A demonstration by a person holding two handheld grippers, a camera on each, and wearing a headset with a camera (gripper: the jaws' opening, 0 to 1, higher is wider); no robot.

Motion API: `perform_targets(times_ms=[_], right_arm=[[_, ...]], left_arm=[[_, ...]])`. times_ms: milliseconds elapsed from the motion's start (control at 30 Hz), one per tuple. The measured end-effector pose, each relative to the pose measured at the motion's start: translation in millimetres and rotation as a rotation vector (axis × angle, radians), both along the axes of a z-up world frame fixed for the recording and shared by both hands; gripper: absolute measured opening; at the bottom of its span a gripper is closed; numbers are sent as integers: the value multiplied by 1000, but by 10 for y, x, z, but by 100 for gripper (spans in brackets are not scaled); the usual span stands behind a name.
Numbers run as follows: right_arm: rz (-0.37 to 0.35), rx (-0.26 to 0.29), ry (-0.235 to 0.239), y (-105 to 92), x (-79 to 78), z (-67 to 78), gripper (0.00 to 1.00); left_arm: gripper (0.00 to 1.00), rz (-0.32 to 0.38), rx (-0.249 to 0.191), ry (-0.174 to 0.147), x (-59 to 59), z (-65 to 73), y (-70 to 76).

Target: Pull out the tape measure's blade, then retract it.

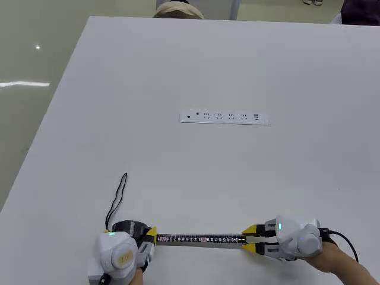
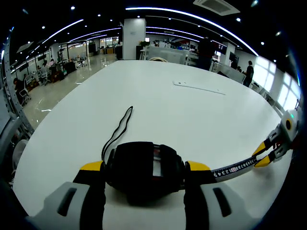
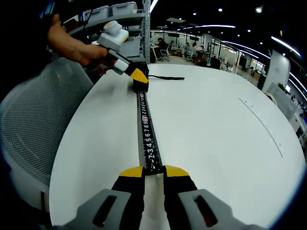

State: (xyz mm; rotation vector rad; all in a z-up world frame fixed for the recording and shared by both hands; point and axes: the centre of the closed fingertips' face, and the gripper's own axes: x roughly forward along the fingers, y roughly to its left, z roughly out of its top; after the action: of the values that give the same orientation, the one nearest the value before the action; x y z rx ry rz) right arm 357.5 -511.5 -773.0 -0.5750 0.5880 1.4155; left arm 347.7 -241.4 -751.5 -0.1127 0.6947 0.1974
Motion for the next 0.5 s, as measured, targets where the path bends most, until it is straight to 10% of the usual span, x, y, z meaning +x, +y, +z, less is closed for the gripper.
perform_targets(times_ms=[500], right_arm=[[0,5,-2,67,-5,23,13]], left_arm=[[63,-1,0,2,1,-1,-1]])
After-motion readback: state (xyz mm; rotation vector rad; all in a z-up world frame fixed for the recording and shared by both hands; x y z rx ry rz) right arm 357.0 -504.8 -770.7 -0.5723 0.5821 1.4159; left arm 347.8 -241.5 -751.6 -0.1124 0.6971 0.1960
